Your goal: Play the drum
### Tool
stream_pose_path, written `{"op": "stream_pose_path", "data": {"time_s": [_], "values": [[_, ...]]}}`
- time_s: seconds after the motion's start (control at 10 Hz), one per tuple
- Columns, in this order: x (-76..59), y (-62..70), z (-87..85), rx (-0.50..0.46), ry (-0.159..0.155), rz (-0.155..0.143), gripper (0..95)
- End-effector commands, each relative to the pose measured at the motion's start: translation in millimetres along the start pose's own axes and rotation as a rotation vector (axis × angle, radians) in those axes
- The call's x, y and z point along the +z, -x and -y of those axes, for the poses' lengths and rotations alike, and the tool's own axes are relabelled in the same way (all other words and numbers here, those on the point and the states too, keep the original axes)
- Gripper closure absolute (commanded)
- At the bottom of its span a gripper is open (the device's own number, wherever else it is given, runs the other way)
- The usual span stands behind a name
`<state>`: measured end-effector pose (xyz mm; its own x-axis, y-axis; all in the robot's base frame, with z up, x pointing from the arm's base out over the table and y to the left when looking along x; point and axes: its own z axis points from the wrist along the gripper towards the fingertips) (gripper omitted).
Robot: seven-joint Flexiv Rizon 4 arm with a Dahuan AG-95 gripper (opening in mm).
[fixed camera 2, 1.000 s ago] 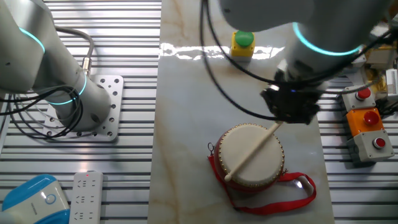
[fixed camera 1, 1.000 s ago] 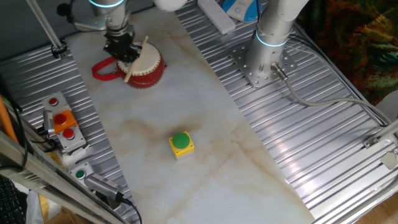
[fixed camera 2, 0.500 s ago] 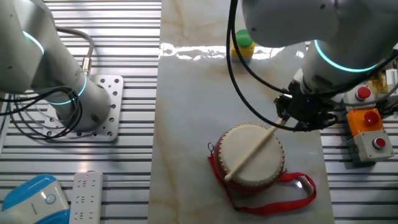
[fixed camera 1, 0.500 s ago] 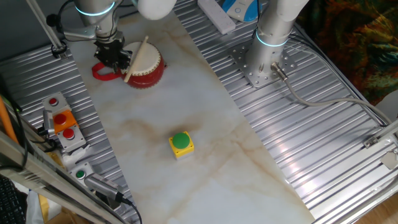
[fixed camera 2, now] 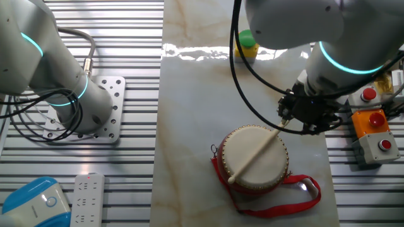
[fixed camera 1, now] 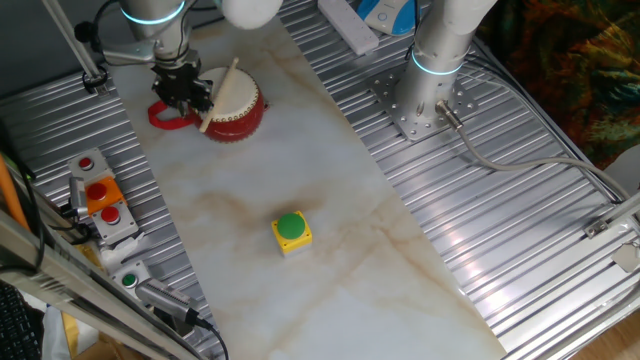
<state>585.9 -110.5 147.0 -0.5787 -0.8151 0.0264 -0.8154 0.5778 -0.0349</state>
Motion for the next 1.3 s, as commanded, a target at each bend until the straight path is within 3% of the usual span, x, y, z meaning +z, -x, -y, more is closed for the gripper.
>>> {"op": "stream_pose_path", "data": {"time_s": [0.1,0.4,0.9,1.0,1.3], "values": [[4.2,3.3,-3.2,0.002,0.0,0.002,57.0],[10.4,11.6,-9.6,0.005,-0.003,0.003,57.0],[27.9,10.5,-6.2,-0.002,-0.013,0.01,57.0],[27.9,10.5,-6.2,-0.001,-0.013,0.013,76.0],[27.8,10.5,-6.2,0.0,-0.013,0.013,76.0]]}}
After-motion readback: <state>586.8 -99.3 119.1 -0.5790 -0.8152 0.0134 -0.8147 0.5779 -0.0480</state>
